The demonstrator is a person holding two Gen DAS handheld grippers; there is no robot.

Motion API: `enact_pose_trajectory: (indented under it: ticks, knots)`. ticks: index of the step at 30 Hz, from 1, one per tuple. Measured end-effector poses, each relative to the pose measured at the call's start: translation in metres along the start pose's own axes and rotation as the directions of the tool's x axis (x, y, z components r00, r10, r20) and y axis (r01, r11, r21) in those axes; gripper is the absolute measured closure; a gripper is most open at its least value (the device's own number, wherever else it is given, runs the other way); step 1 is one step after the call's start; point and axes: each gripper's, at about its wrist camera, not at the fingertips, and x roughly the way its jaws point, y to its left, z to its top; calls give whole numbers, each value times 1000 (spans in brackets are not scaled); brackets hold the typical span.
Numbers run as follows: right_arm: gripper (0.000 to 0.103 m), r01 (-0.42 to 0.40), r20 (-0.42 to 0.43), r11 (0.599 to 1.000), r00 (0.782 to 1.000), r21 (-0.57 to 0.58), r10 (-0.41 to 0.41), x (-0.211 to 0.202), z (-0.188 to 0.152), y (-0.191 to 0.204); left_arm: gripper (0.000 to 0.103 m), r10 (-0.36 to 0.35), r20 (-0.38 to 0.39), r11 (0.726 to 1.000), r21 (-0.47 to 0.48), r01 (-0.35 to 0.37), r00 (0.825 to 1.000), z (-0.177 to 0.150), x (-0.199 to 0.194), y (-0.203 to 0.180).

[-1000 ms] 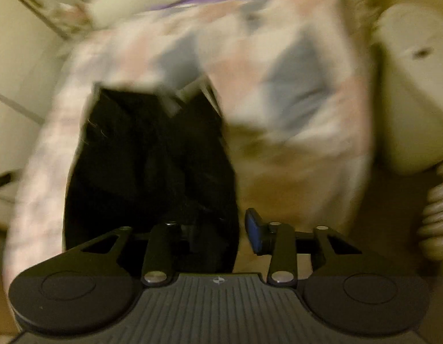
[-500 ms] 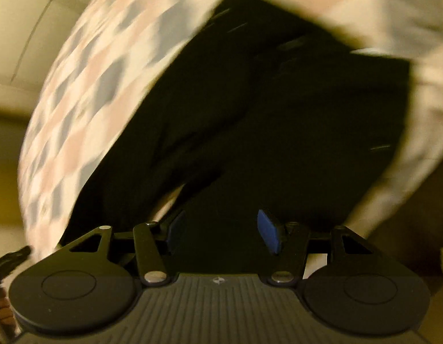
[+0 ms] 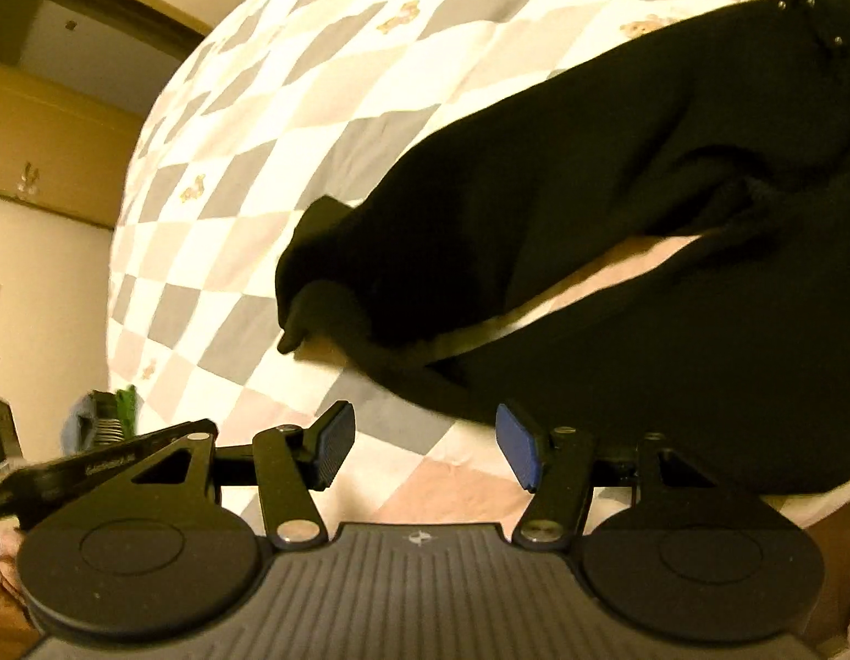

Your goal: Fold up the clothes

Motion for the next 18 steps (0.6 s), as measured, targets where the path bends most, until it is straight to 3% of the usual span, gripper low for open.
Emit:
enact_pose_trajectory:
  ticks: [8,12,18]
  knots:
    - [43,91,35,995,995,48,-93,3,-25,4,62,-121,-85,982,-158,106,989,20,33,35]
    - [43,132,49,987,989,90,-137,3,-35,-1,62,-147,-109,967,-223,120,983,32,49,44]
    - [43,121,51,974,990,190,-133,5,-37,-14,59,-187,-107,902,-412,128,977,40,68,60]
